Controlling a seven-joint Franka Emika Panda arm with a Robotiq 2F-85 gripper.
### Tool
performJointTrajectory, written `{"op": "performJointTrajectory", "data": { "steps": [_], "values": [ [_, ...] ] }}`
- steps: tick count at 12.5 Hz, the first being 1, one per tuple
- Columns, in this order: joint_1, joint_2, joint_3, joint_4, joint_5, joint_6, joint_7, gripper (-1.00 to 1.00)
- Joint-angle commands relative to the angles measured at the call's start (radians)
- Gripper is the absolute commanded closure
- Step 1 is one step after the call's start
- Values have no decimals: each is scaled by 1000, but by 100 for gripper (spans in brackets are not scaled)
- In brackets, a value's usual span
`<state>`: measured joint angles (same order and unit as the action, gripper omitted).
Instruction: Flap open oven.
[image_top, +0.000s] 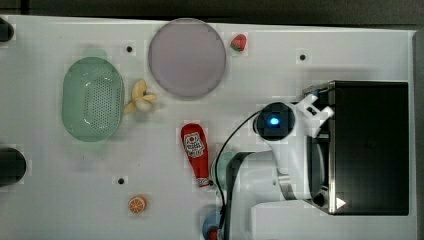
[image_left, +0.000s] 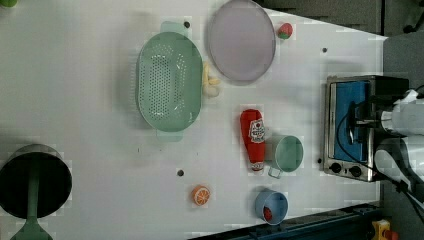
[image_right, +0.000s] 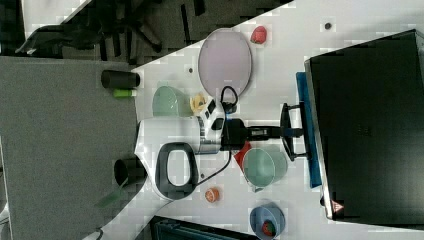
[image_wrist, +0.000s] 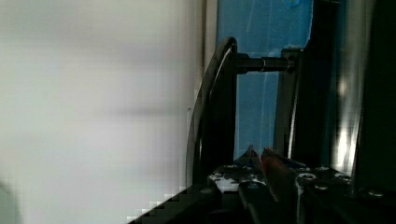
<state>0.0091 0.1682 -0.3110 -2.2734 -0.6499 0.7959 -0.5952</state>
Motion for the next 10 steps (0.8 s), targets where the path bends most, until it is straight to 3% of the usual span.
{"op": "performJointTrajectory", "data": {
  "steps": [1,10],
  "values": [
    [41,42,54,-6,-19,-18,202,65],
    [153,283,158,25,-405,-109,741,65]
  ]
}}
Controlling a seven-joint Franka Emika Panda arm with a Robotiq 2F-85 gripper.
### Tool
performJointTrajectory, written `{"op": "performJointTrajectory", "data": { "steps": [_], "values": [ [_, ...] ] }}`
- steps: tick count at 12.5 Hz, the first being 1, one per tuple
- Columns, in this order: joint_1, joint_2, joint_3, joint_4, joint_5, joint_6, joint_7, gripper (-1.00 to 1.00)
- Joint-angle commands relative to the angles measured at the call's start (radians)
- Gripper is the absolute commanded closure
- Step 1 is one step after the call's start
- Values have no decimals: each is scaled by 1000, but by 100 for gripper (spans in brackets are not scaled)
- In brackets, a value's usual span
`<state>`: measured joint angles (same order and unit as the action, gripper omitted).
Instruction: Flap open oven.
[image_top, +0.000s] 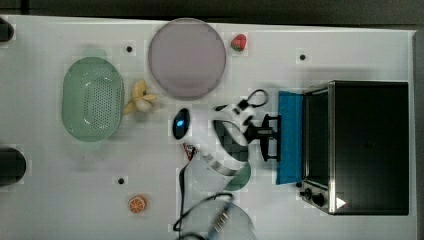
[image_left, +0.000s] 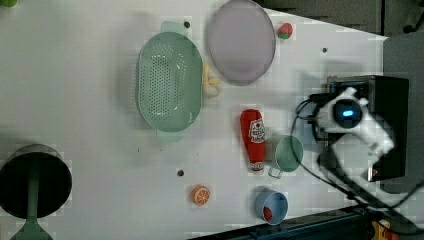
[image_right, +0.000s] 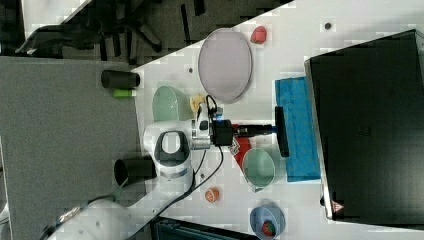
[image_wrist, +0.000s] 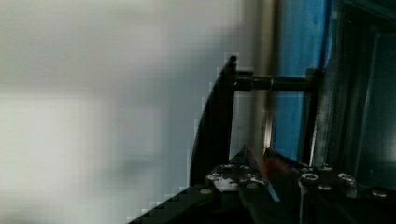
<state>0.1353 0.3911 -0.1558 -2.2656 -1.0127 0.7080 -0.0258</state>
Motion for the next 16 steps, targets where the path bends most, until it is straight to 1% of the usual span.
{"op": "performJointTrajectory", "data": {
  "steps": [1,6,8,10,11,12,16],
  "values": [
    [37,93,3,26,-50,-20,199,65],
    [51,208,6,91,-50,-2,252,65],
    [52,220,6,105,-49,-2,252,65],
    [52,203,9,123,-33,38,252,65],
    [52,187,14,129,8,72,252,65],
    [52,166,21,128,84,103,252,65],
    [49,18,29,128,546,112,252,65]
  ]
}}
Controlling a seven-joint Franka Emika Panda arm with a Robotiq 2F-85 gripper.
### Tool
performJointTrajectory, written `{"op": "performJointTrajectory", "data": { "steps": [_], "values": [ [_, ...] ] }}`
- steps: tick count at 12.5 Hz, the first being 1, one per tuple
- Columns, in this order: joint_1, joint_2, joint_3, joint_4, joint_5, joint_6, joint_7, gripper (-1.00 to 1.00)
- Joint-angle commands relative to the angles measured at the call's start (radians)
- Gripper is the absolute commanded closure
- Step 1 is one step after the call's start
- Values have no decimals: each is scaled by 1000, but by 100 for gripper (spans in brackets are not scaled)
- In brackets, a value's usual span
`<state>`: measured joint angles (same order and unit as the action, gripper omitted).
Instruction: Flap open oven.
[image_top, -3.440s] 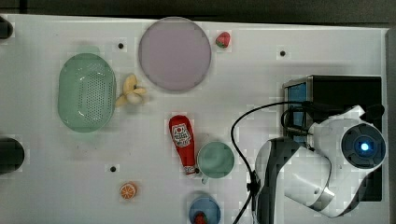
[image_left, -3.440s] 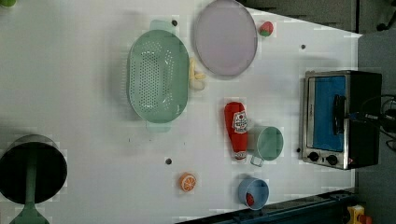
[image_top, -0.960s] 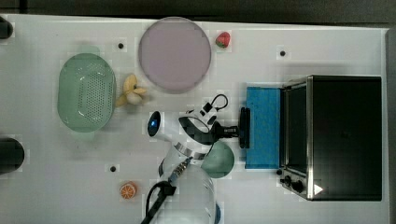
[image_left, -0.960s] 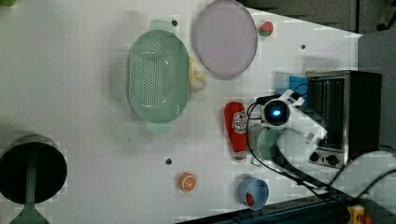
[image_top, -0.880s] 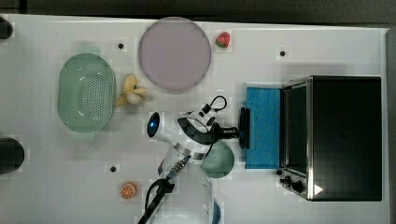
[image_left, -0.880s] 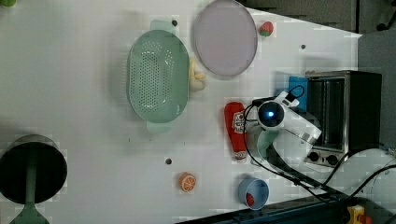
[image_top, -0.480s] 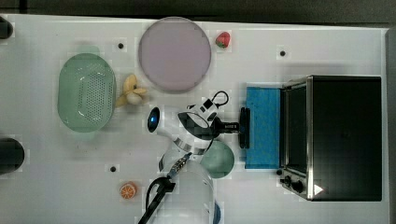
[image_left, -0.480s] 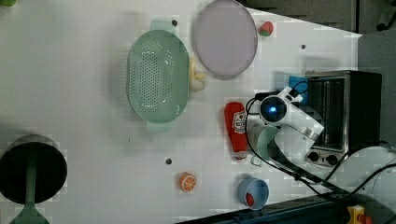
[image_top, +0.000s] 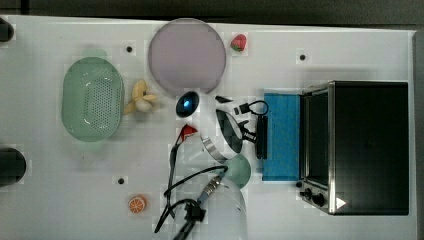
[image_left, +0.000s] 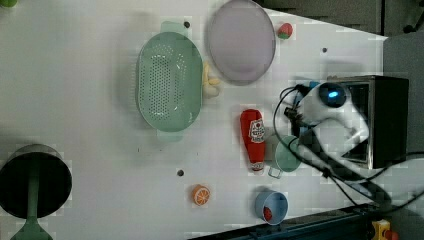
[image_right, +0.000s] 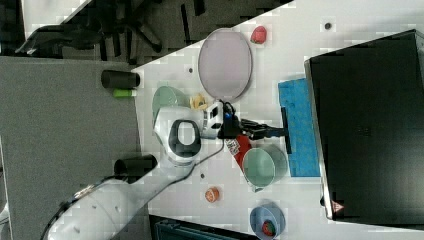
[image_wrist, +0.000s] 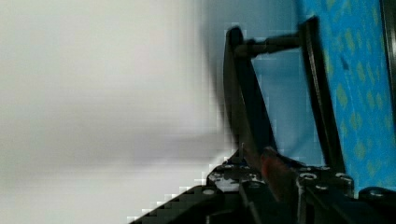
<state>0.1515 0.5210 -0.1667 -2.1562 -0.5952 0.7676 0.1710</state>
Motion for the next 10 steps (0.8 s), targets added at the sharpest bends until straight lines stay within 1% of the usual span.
{"op": "performJointTrajectory", "data": {
  "steps": [1,2,3,4,5,8,10],
  "values": [
    [29,-162,37,19,245,48,55,65],
    [25,-217,35,19,355,32,55,65],
    [21,-271,33,19,434,7,48,65],
    [19,-325,31,21,481,-28,46,65],
    [18,-379,24,26,505,-66,46,65],
    [16,-526,-14,69,509,-207,46,65],
    [16,-607,-32,110,518,-358,47,65]
  ]
}}
